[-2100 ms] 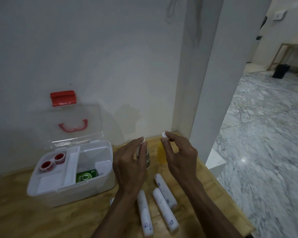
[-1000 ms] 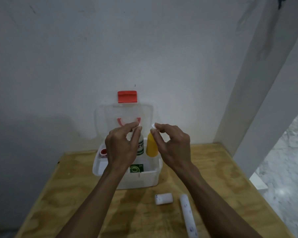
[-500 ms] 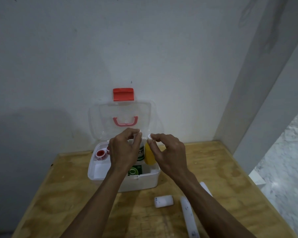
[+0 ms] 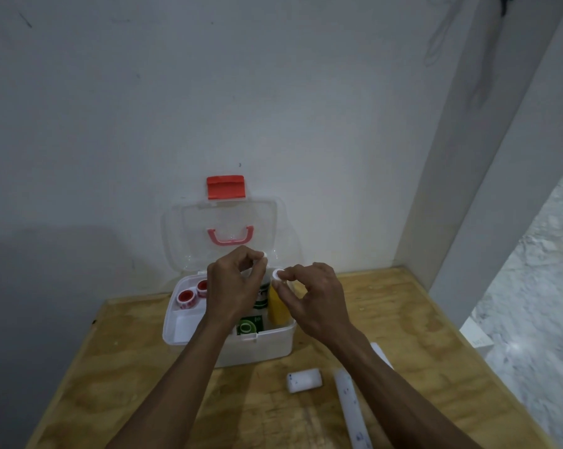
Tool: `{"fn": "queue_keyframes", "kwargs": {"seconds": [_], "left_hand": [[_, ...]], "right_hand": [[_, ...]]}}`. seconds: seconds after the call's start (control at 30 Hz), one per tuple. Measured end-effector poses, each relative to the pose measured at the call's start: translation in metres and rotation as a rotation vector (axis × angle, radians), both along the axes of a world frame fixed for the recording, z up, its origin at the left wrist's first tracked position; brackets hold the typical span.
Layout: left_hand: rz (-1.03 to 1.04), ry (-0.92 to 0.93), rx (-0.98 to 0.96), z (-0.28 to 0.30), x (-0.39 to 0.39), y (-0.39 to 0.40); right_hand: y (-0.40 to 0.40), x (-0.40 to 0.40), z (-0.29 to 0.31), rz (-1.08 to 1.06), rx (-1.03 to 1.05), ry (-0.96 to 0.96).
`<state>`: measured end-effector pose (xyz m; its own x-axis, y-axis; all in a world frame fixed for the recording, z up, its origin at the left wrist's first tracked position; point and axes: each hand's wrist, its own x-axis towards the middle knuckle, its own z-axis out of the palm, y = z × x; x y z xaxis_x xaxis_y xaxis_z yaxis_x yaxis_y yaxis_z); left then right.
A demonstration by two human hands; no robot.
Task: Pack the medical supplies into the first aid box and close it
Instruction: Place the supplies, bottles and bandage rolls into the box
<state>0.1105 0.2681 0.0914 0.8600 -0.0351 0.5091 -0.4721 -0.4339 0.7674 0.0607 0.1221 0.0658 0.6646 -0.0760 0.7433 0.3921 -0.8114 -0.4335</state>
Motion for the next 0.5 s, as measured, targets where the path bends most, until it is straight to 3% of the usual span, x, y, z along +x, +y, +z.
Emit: {"fn": "queue_keyframes", "kwargs": {"seconds": [0.5], "left_hand": [[-0.086, 0.034, 0.194, -0.0026, -0.0042, 0.01]], "right_hand": [[0.0012, 0.0009, -0.0015, -0.041, -0.083, 0.222]]}}
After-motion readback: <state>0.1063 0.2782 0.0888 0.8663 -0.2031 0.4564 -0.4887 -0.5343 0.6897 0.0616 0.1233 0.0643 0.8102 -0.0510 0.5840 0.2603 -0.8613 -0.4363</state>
